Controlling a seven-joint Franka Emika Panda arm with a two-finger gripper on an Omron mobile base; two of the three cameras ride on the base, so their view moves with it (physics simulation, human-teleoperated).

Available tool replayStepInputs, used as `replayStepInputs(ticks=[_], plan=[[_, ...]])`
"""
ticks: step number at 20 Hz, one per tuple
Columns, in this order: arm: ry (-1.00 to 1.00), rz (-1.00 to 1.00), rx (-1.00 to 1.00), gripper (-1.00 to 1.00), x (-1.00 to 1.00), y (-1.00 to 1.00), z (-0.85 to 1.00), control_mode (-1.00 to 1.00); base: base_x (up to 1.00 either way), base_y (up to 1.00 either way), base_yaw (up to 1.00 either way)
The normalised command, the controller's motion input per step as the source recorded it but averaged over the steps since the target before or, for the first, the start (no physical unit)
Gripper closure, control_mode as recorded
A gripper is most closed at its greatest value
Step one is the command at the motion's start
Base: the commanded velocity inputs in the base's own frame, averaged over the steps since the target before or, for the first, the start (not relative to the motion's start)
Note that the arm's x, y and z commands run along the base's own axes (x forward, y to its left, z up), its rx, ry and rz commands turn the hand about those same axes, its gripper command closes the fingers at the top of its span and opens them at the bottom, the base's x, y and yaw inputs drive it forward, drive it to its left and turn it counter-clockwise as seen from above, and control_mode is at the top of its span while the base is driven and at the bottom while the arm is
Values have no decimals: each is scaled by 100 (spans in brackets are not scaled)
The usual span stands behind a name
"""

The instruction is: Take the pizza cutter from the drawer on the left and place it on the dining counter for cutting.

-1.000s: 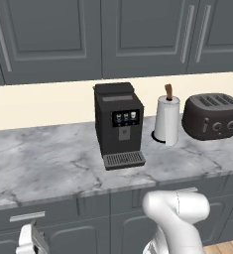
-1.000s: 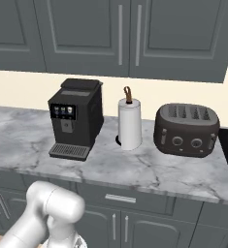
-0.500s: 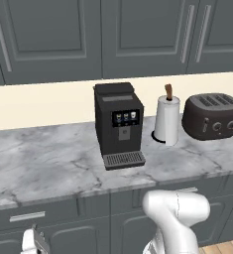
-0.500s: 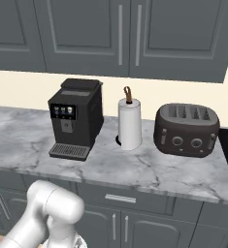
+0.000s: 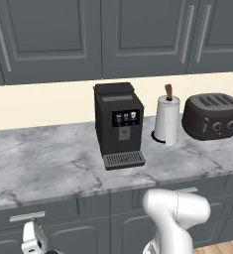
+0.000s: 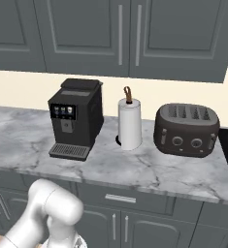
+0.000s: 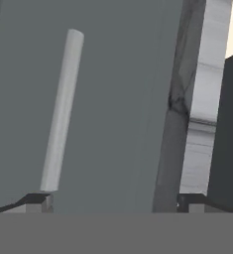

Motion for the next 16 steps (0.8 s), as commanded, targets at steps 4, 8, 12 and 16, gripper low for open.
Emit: replayStepInputs(ticks=[4, 8, 12, 16], plan=[[0, 2, 0, -100, 21, 53, -20, -100, 0, 0, 0], [0, 1, 1, -100, 21, 36, -32, -100, 0, 0, 0], [-1, 0, 0, -100, 21, 7, -50, -100, 0, 0, 0], [-4, 0, 2, -100, 23, 0, -44, -100, 0, 0, 0]])
